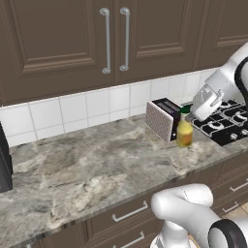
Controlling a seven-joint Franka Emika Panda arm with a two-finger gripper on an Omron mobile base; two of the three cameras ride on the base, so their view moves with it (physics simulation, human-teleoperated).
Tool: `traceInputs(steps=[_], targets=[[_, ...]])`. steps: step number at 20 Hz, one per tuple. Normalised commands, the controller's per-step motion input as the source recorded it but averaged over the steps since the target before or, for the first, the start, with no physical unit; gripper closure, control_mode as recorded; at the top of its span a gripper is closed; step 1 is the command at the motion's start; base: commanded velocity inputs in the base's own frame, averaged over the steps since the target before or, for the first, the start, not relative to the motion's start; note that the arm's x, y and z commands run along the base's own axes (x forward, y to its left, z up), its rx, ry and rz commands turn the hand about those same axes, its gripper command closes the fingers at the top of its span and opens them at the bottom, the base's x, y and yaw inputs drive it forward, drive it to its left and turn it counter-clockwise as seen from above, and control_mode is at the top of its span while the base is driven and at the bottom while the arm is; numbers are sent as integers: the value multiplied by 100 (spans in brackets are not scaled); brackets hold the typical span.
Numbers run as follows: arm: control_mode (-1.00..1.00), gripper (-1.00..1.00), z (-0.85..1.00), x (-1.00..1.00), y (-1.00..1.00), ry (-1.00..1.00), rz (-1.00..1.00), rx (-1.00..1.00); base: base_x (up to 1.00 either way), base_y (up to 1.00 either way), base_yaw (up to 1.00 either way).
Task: Place the mustard and ketchup from the counter to the top shelf of the fridge. If the existing items in the fridge are on the top shelf, move them to other shelves.
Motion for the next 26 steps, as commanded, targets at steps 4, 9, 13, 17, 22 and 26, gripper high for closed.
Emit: traceInputs(steps=[4,9,13,17,22,26], targets=[[100,100,0,-21,-4,-2,0,7,-73,-14,-1],[100,100,0,0,0,0,0,0,-100,-13,-3],[100,100,0,0,0,0,0,0,-100,-7,-1],[100,100,0,0,0,0,0,0,-100,-1,0],[100,100,0,0,0,0,0,0,-100,12,30],[100,100,0,0,0,0,0,0,-100,16,56]])
